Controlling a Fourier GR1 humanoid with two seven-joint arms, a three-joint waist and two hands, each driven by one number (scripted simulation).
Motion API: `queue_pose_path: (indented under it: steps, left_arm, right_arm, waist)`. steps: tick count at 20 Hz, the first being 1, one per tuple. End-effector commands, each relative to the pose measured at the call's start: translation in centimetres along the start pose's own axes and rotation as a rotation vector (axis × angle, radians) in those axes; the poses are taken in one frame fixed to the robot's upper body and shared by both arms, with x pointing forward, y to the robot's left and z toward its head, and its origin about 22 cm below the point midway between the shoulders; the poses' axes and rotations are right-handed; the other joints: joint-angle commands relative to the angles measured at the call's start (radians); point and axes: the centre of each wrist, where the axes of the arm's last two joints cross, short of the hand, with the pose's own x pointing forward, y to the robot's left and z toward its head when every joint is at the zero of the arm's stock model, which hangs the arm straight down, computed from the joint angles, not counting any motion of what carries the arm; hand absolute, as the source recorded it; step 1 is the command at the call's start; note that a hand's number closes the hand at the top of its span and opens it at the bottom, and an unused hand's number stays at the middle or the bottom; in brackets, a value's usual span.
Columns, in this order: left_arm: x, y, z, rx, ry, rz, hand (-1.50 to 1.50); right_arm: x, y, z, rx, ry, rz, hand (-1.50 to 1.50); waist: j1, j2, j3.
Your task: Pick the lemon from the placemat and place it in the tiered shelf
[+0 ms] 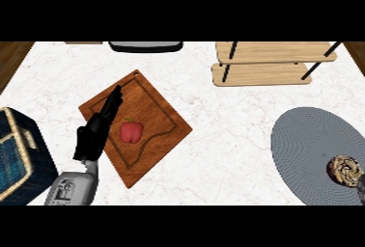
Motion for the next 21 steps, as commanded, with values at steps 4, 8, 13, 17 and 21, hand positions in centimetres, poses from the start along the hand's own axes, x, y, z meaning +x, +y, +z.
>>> queue_pose_path:
  steps: [4, 8, 13, 17, 21]
  left_arm:
    - [-1.2, 1.8, 0.9, 0.035, 0.001, -0.018, 0.00]
    - [-0.1, 1.8, 0.5, 0.035, 0.019, -0.008, 0.00]
    - [-0.7, 1.8, 1.0, 0.046, 0.027, -0.007, 0.00]
    - [-0.6, 2.1, 1.6, 0.020, 0.008, -0.002, 0.00]
    - [-1.2, 1.6, 2.1, 0.033, -0.001, 0.010, 0.00]
  right_arm:
    - [1.5, -8.4, -4.6, -0.154, 0.132, -0.057, -1.50]
    - [0.7, -13.2, -5.1, -0.090, 0.246, 0.034, -1.50]
    - [-1.6, -21.4, -6.2, -0.046, 0.276, 0.139, -1.50]
    - [-2.2, -26.2, -6.0, 0.007, 0.261, 0.226, -1.50]
    - [-4.1, -31.9, -4.3, 0.014, 0.265, 0.168, -1.50]
  waist:
    - [-0.016, -0.005, 0.000]
    - [-0.034, -0.011, 0.000]
    - [-0.055, -0.012, 0.001]
    - [-0.036, -0.006, 0.001]
    - [-0.036, -0.006, 0.001]
